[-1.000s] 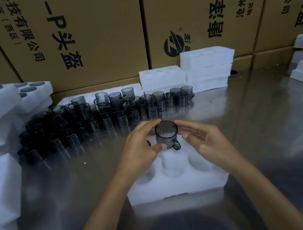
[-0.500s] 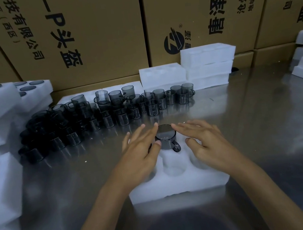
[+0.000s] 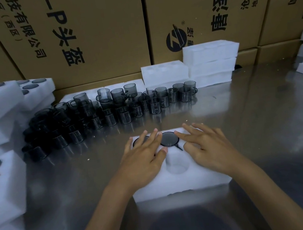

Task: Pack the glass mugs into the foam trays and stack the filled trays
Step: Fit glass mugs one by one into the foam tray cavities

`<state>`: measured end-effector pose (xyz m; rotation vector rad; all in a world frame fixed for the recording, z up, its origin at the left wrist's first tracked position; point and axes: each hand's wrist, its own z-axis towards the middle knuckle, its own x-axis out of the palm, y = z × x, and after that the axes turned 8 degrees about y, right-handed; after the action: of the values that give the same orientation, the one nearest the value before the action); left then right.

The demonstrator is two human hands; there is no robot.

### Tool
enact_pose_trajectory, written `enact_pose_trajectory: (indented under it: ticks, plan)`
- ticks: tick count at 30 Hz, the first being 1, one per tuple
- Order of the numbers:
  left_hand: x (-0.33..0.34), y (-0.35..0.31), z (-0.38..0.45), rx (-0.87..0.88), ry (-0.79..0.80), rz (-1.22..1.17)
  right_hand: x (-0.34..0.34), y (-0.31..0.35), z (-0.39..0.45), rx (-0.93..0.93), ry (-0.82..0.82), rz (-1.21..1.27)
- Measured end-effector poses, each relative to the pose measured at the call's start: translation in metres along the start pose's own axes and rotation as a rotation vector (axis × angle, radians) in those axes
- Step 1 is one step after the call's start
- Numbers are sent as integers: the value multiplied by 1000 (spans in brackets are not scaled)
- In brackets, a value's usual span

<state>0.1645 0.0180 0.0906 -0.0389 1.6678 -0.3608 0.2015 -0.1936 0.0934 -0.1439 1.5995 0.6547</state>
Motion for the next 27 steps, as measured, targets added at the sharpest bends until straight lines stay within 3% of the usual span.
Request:
enact_pose_trajectory:
  ticks: [3,7,9,12,16,21,24,27]
  plan:
    - [0,-1,-1,18,-45,-93,-2,1,2,32,-35,215]
    - [-13,12,3,29,-304,-498,-5,6,5,0,-236,910]
    - [-23,27,9,-29,-404,-552,0,8,8,-5,-292,1054]
    - [-45,64,27,-174,-539,-521,10,-1,18,82,-457,1167]
    - [-77,117,57,-421,-605,-303,22,-25,27,288,-650,1175]
    - [-98,160,90,-554,-483,92,32,-30,38,302,-565,1061]
    - [-102,183,100,-592,-355,184,34,-32,40,308,-565,1053]
    - [-96,192,104,-516,-432,140,35,-34,41,304,-543,1019]
